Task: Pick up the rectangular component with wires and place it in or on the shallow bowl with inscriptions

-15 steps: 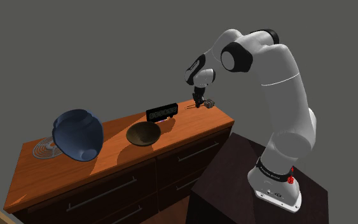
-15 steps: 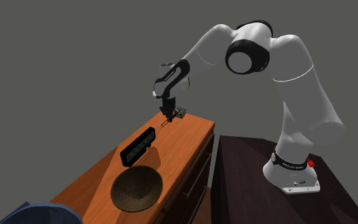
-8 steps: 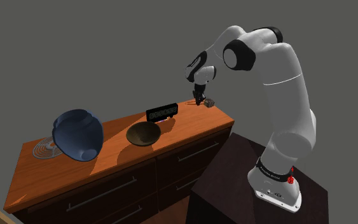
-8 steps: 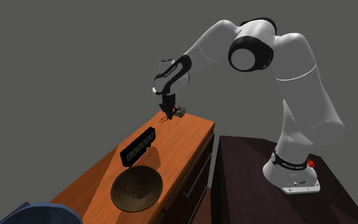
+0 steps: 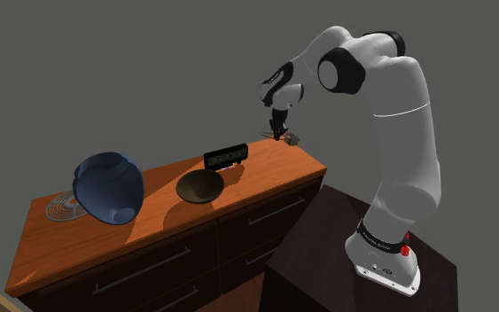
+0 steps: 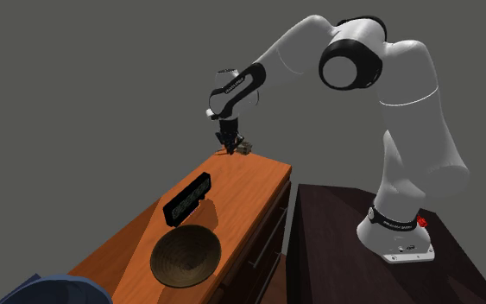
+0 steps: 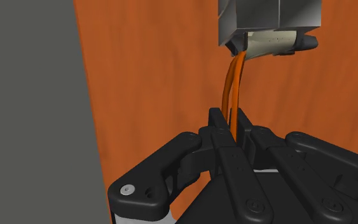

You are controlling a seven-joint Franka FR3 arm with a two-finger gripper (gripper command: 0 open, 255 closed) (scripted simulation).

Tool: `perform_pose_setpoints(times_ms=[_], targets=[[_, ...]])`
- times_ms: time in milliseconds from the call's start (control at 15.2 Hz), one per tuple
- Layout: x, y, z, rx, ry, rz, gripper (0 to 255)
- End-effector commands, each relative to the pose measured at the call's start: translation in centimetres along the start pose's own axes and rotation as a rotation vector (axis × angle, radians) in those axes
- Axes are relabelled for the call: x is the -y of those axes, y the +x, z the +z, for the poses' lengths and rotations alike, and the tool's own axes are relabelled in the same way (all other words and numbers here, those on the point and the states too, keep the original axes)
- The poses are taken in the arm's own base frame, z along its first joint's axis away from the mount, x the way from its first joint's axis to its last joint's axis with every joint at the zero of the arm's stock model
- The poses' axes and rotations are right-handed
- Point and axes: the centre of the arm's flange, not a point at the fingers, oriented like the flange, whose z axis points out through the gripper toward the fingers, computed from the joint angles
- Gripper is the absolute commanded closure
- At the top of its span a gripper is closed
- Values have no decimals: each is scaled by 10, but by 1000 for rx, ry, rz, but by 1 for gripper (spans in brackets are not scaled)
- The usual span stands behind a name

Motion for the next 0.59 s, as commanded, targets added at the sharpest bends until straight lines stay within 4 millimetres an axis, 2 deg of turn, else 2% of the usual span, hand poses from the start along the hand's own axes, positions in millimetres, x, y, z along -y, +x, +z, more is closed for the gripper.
perform_pose_setpoints(times_ms=[0, 528], targets=[[0, -1, -12, 0, 0, 0, 255], [0, 0, -54, 0, 0, 0, 255]])
